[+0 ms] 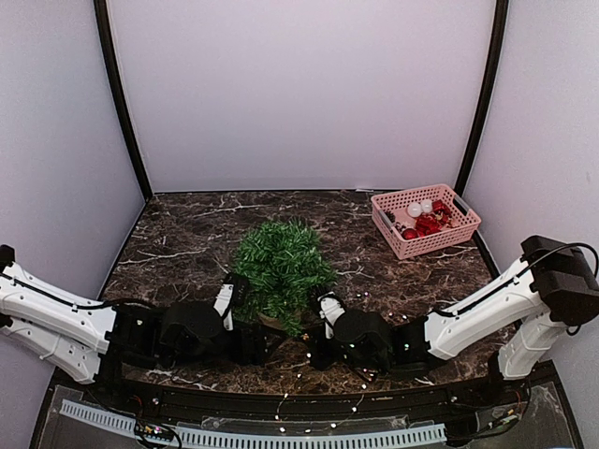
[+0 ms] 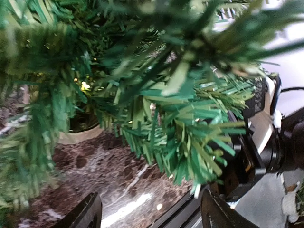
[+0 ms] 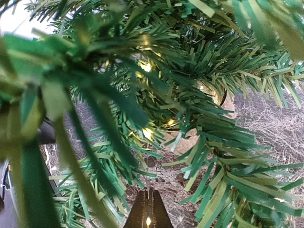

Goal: Decorate the small christmas tree
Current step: Wrap the side of the string light in the gap of the branches.

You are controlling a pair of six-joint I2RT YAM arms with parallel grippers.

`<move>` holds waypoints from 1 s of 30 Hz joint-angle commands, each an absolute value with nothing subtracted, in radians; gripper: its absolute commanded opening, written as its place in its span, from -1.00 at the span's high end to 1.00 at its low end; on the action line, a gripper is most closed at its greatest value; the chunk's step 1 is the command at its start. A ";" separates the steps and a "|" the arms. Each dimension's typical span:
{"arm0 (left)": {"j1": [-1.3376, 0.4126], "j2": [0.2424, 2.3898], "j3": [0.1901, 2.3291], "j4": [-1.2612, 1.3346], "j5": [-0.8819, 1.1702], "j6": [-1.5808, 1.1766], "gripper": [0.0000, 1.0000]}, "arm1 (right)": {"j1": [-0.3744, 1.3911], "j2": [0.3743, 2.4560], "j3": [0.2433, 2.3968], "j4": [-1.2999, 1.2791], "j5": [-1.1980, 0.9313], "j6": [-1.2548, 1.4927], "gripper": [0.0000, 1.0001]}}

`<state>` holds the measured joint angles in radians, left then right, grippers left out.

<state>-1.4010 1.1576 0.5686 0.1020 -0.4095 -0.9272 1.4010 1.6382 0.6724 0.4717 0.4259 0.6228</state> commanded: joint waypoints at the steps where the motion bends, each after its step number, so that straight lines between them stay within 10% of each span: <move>1: -1.405 1.210 0.583 0.306 -0.417 -0.998 -0.56 | 1.415 1.621 0.680 0.516 0.448 0.627 1.00; 11: -1.386 1.345 0.584 0.378 -0.424 -1.066 -0.76 | 1.426 1.612 0.670 0.535 0.451 0.617 1.00; 17: -1.364 1.369 0.569 0.397 -0.421 -1.087 -0.06 | 1.429 1.593 0.658 0.528 0.459 0.627 1.00; 24: -1.355 1.349 0.551 0.384 -0.419 -1.091 0.86 | 1.456 1.457 0.618 0.384 0.460 0.669 -0.13; 30: -1.347 1.334 0.539 0.362 -0.414 -1.097 1.00 | 1.498 1.286 0.617 0.072 0.495 0.796 -0.59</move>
<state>-1.3544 1.3712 0.5537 0.3790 -0.4084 -1.0966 1.4689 1.3804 0.6266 0.2874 0.4530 0.6952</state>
